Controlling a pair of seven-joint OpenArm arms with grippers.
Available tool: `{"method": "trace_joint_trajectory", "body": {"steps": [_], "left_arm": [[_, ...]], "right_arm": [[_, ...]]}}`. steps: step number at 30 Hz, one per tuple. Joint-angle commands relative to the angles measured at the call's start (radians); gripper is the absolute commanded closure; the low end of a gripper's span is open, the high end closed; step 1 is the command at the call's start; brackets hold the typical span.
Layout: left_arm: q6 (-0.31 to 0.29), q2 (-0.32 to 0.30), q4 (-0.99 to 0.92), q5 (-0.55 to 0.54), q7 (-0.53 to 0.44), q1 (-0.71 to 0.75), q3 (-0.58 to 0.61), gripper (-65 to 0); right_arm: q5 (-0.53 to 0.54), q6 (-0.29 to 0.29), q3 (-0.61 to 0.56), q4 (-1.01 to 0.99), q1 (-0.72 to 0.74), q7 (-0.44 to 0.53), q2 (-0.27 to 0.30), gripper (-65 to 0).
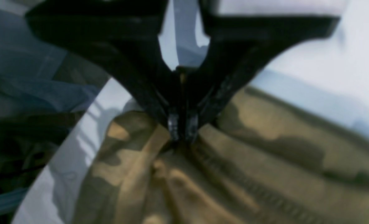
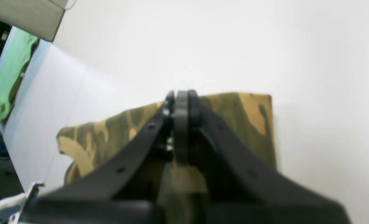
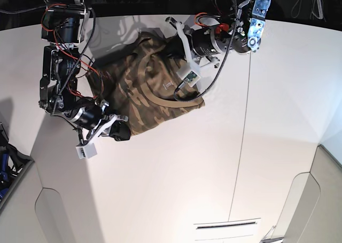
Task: Fold the T-shirt properly
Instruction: 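Press the folded bundle flat with both grippers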
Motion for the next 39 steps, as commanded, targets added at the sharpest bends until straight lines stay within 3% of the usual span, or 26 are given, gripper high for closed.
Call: {"method": "trace_joint_trajectory", "body": {"steps": [1, 9, 15, 20, 23, 30, 36, 39], "left_arm": [[-0.002, -0.008, 0.015, -0.002, 0.003, 0.003, -0.017, -2.8], [-0.002, -0.068, 0.034, -0.028, -0.021, 0.008, -0.135, -2.8], [-0.005, -0.072, 0.098, -0.051, -0.019, 0.006, -0.275, -2.8], [-0.105, -0.072, 0.208, -0.200, 0.024, 0.020, -0.332, -2.8], [-0.158, -0.072, 0.248, -0.281, 0.072, 0.049, -0.322, -2.8], [-0.158, -0.071, 0.245, -0.289, 0.070, 0.111, -0.182, -2.8], [-0.158, -0.069, 0.177, -0.220, -0.005, 0.108, -0.059, -2.8], [-0.119, -0.067, 0.117, -0.190, -0.034, 0.082, -0.049, -2.8]], "right_arm": [[0.019, 0.012, 0.002, 0.016, 0.025, 0.026, 0.003, 0.0], [0.019, 0.012, 0.002, 0.016, 0.027, 0.027, 0.003, 0.0], [0.024, 0.012, 0.002, 0.016, 0.028, 0.027, 0.002, 0.0], [0.024, 0.012, 0.002, 0.016, 0.027, 0.027, 0.002, 0.0], [0.023, 0.012, 0.002, 0.016, 0.027, 0.045, 0.002, 0.0], [-0.006, 0.012, -0.004, 0.016, 0.028, 0.100, 0.000, 0.0], [-0.096, 0.012, -0.111, 0.015, 0.030, 0.106, 0.000, 0.0], [-0.130, 0.012, -0.169, 0.014, 0.030, 0.106, 0.000, 0.0]]}}
